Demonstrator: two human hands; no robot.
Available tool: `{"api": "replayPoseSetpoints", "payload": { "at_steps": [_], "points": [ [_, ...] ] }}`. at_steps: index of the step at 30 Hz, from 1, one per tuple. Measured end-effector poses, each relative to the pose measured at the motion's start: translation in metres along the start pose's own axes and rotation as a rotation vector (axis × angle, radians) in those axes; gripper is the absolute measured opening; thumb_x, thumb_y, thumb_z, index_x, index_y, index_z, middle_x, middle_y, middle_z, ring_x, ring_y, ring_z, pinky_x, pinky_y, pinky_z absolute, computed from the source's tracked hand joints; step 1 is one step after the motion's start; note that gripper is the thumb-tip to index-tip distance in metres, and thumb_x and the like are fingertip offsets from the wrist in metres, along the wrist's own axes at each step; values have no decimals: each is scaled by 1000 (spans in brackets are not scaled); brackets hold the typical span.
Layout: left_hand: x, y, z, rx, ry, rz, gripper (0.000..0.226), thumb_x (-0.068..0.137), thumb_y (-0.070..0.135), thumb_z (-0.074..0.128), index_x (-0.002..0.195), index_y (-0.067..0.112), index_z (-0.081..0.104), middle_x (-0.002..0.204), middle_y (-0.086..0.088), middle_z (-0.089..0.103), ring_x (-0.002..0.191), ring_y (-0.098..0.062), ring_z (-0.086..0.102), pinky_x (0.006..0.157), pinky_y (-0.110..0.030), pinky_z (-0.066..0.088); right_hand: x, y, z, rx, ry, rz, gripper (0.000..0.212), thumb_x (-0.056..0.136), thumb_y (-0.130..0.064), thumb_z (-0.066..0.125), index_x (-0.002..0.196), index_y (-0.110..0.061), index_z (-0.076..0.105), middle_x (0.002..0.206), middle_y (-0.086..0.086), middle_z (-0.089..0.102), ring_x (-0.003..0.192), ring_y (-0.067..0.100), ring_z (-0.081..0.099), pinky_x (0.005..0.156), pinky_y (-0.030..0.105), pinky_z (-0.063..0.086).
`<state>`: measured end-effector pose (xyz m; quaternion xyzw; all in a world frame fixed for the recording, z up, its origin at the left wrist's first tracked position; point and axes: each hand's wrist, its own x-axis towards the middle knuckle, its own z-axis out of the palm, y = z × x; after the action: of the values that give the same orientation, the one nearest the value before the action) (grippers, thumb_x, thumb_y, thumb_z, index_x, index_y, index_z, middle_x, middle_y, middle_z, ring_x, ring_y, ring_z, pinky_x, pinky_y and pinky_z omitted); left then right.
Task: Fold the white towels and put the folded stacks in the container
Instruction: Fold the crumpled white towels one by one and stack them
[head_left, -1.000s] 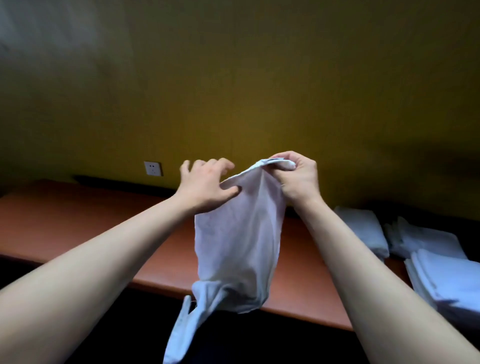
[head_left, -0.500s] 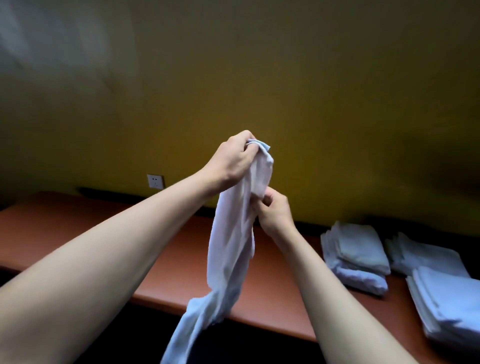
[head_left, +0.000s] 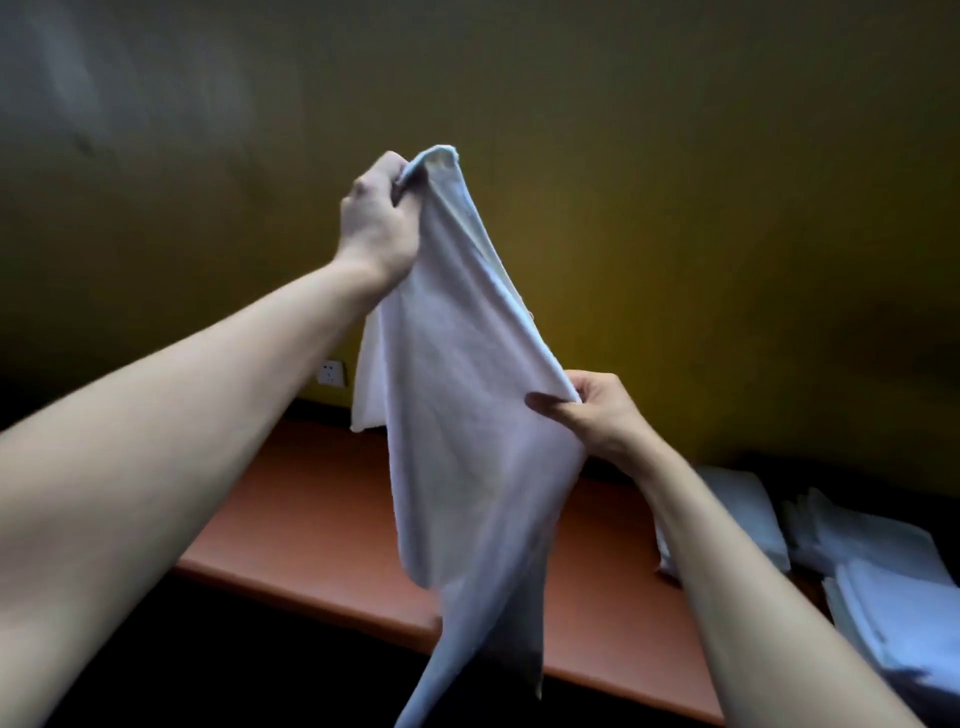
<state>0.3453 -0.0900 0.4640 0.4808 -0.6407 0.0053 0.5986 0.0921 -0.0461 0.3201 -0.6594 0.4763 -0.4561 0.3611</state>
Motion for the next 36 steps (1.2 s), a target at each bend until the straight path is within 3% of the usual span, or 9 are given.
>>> {"api": "replayPoseSetpoints", "payload": {
  "at_steps": [4,7,11,15,18,23,29,33,36],
  "points": [
    [10,-26,-19,60,101,-83,25,100,34,49,79,22,46,79,1,53,77,-18,46,65,-26,29,-20,19,-37,-97,-103,182,19,78,-23,85,81,-7,77,70,-2,71,61,6,62,57,21,47],
    [4,-55,-29,94,143,-194,25,100,35,46,79,21,45,86,-3,55,80,-20,47,67,-27,31,-37,52,-65,-334,-127,303,28,76,-33,86,84,-7,77,71,-8,62,68,5,53,62,26,42],
    [-26,-106,-37,150,121,-321,23,100,29,45,94,12,59,102,-16,66,94,-32,58,71,-30,35,-69,109,-93,-744,-86,518,34,82,-26,80,58,-11,62,55,-7,52,58,10,48,52,28,32],
    [-67,-148,-41,181,116,-494,28,99,25,44,106,7,63,113,-16,67,107,-33,60,80,-31,41,-111,157,-112,-947,134,723,22,88,-26,72,67,-20,68,77,13,65,88,30,68,60,26,42],
    [-100,-175,-46,224,89,-574,28,98,26,41,110,11,62,118,-14,66,113,-35,58,94,-37,43,-143,176,-122,-1010,330,804,13,91,-22,62,91,-21,75,109,21,70,104,38,66,81,37,51],
    [-145,-216,-63,329,46,-579,26,98,24,43,109,11,61,117,-19,65,114,-44,55,98,-42,41,-179,183,-119,-955,662,893,23,94,-11,56,109,-4,72,120,30,64,114,46,61,94,50,48],
    [-180,-238,-90,300,171,-644,31,95,31,48,107,14,71,112,-16,52,109,-36,52,98,-29,38,-204,154,-86,-645,1022,635,27,98,-15,51,115,-5,70,106,30,68,99,46,66,82,48,55],
    [-169,-247,-120,262,305,-599,34,91,34,47,103,16,74,107,-17,69,102,-30,61,91,-29,45,-179,136,-99,-201,1245,273,17,87,-40,52,94,-35,67,90,4,70,78,31,73,59,45,62],
    [-141,-289,-134,234,446,-661,37,79,41,46,95,19,70,92,-3,75,87,-23,71,81,-34,58,-143,162,-143,-214,1334,136,7,87,-51,58,85,-45,61,90,-1,72,76,28,74,59,45,60]
  ]
}}
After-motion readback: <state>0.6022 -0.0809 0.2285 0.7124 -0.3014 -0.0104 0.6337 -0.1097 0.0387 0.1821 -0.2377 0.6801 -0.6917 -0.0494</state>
